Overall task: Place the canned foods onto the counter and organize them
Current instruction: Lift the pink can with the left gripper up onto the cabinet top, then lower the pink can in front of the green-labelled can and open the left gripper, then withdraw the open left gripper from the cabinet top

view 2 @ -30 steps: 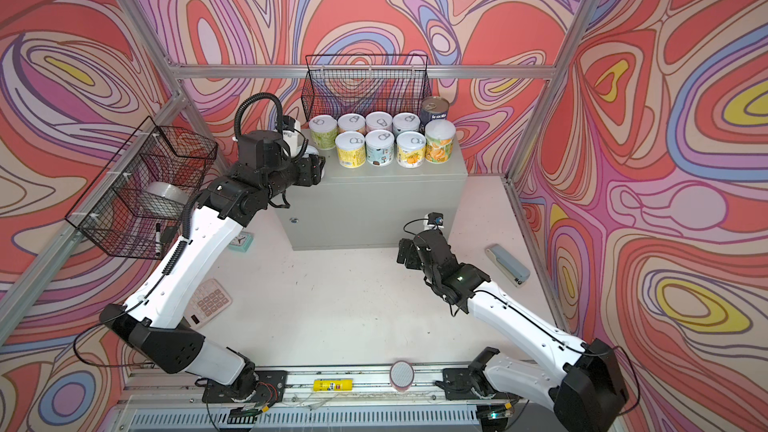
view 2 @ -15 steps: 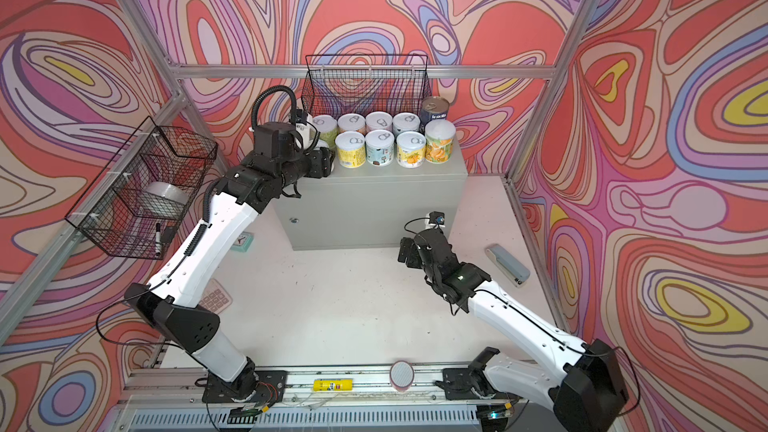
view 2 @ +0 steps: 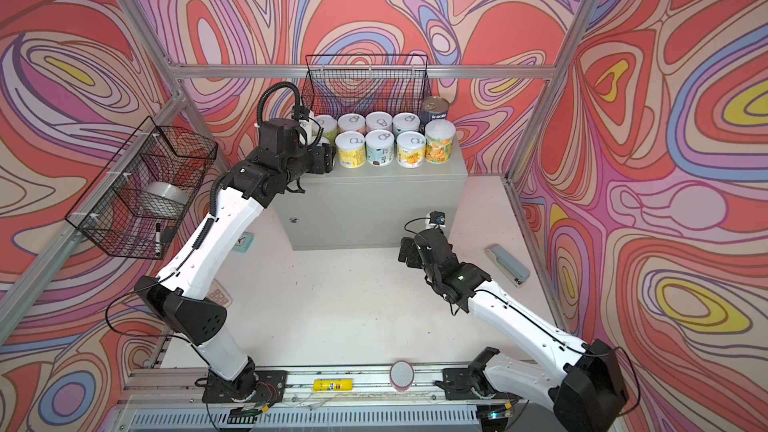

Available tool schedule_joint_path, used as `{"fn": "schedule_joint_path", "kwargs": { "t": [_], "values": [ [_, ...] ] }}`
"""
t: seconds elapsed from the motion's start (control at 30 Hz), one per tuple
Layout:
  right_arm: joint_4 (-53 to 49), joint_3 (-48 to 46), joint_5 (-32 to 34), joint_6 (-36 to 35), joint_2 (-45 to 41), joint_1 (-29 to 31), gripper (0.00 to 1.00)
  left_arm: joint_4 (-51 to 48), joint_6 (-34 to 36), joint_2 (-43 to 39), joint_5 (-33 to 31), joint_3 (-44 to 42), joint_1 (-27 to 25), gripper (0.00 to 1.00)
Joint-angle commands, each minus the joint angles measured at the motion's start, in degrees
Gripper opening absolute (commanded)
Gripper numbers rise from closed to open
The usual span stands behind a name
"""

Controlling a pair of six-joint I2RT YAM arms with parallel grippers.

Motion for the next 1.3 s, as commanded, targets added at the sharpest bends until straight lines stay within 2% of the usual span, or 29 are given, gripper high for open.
{"fn": "schedule_joint_path", "kwargs": {
  "t": [0.0,0.1,0.27,0.4,0.57,0.77,0.9,1.1,1.27],
  "values": [
    [-0.73,1.77,0.92,-0.49,-0.56,-0.29,0.98,2.19,0.98,-0.08,-1.82,2.71,0.20,0.43],
    [-0.64,1.78,0.98,-0.46,-0.53,-0.27,0.98,2.59,1.55,-0.08,-2.23,3.01,0.25,0.58],
    [-0.64,1.84,1.09,-0.50,-0.49,-0.29,0.98,3.02,2.04,0.26,-2.07,3.80,0.26,0.76],
    [-0.38,1.78,0.82,-0.45,-0.40,-0.23,0.98,3.75,2.29,0.10,-1.31,4.27,0.25,0.88],
    [-0.25,1.85,0.79,-0.40,-0.38,-0.29,0.98,4.70,2.39,-0.23,-0.75,4.42,0.23,0.96],
    [-0.19,1.87,0.65,-0.50,-0.55,-0.28,0.98,8.43,3.13,-4.04,-1.43,0.48,0.24,0.93],
    [-0.20,1.93,0.75,-0.58,-0.83,-0.29,0.98,12.44,4.38,-10.79,-3.02,-6.80,0.25,0.89],
    [0.06,2.04,0.42,-0.63,-0.50,-0.25,0.97,14.62,5.85,-22.88,-5.13,-19.67,0.26,0.77],
    [0.39,2.98,-0.39,-0.75,1.29,-0.28,0.97,13.80,4.68,-26.93,-3.65,-25.83,0.25,0.63]
  ]
}}
